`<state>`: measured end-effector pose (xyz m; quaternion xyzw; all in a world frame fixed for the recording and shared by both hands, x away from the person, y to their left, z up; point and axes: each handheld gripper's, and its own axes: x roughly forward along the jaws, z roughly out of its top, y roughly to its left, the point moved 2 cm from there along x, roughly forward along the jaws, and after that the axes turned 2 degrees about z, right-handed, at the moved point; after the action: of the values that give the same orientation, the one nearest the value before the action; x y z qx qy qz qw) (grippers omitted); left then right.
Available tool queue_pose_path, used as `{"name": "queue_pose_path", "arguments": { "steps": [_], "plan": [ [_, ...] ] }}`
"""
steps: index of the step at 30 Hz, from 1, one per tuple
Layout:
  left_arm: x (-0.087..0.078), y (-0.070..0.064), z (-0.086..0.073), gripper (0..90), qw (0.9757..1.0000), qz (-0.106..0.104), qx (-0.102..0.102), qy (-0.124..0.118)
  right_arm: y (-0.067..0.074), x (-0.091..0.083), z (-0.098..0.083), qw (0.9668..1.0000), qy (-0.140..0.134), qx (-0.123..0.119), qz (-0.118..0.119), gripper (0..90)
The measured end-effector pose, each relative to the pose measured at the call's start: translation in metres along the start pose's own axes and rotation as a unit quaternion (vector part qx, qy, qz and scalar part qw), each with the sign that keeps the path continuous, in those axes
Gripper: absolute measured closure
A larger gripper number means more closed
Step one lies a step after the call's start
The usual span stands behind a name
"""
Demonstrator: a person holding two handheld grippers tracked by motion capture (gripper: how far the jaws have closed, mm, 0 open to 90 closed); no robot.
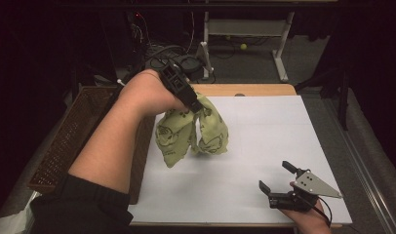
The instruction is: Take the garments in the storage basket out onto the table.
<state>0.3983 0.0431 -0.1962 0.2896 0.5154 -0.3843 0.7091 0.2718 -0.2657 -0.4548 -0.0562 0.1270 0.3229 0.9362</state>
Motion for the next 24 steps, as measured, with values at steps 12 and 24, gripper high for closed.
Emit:
{"name": "queue_pose_path", "arguments": {
  "steps": [12,24],
  "plan": [
    [0.039,0.000,0.003,66.1,0.9997,-0.020,0.002,0.010,0.000,0.000,0.000,1.0000,0.000,0.000,0.000,0.0],
    [0.063,0.002,0.002,66.0,0.9995,-0.029,-0.002,0.011,0.000,0.000,0.000,1.0000,0.002,-0.004,0.001,0.0]
  ]
}}
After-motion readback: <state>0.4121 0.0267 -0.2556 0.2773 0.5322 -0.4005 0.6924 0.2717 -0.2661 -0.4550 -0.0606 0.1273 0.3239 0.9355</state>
